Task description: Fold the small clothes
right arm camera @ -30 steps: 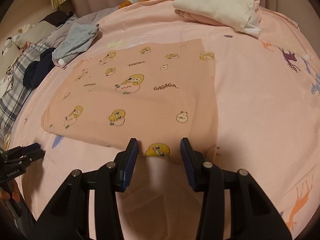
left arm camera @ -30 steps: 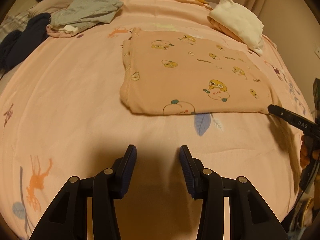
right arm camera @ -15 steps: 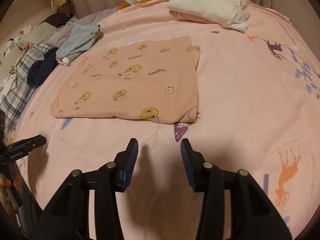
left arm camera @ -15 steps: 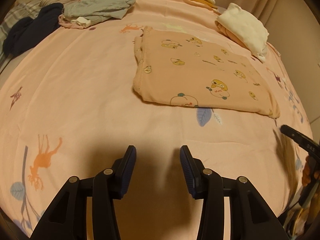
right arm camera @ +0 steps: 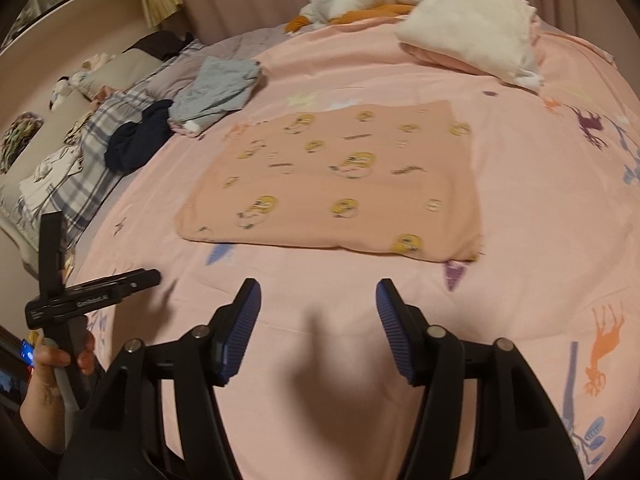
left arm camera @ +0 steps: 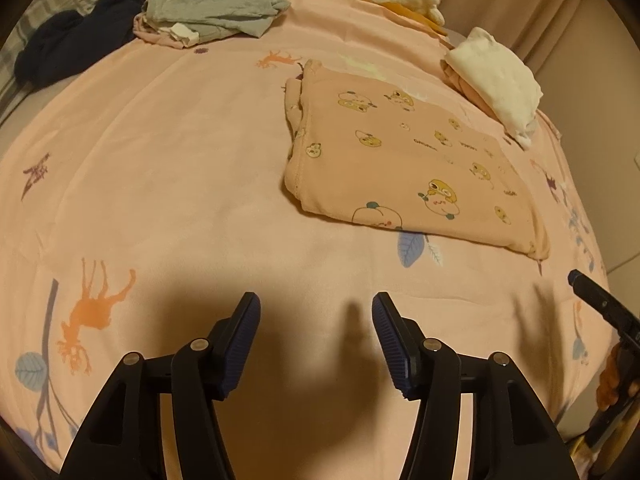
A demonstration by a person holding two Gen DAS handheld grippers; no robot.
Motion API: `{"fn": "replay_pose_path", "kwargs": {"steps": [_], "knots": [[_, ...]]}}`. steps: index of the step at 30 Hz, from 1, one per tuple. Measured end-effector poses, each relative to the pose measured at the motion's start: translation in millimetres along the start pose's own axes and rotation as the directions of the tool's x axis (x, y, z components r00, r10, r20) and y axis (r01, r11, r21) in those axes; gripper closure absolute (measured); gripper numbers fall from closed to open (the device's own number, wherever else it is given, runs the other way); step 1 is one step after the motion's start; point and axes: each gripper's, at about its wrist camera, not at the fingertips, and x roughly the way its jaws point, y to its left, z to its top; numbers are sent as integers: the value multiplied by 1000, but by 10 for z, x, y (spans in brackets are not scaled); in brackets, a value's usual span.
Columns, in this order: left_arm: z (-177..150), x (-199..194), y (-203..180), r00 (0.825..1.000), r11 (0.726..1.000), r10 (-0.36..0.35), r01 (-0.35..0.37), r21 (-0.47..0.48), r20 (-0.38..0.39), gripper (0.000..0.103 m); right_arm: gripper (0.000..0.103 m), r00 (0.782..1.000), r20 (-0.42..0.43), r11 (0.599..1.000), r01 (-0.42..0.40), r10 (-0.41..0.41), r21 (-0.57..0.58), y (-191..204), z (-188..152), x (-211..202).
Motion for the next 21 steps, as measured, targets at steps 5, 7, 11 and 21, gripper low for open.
{"fn": "replay_pose_path", "kwargs": {"steps": [5, 7, 11, 21], "knots": [[15, -8, 82, 1000, 999, -26, 26, -39, 7, 37, 31, 999, -17, 999, -32, 32, 2, 134, 83, 87], [23, -5, 105, 999, 998, -35, 35, -47, 8, 32, 31, 999, -20, 999, -38, 38, 6, 167, 109, 125], [46, 17, 160, 998, 995, -67, 67, -71, 7, 24, 30, 999, -31, 999, -44, 44, 5, 218, 130, 176], [207, 137, 317, 972, 956, -234, 229, -183, -5, 24, 29, 995, -41, 995, -93, 94, 20, 292, 225, 337]]}}
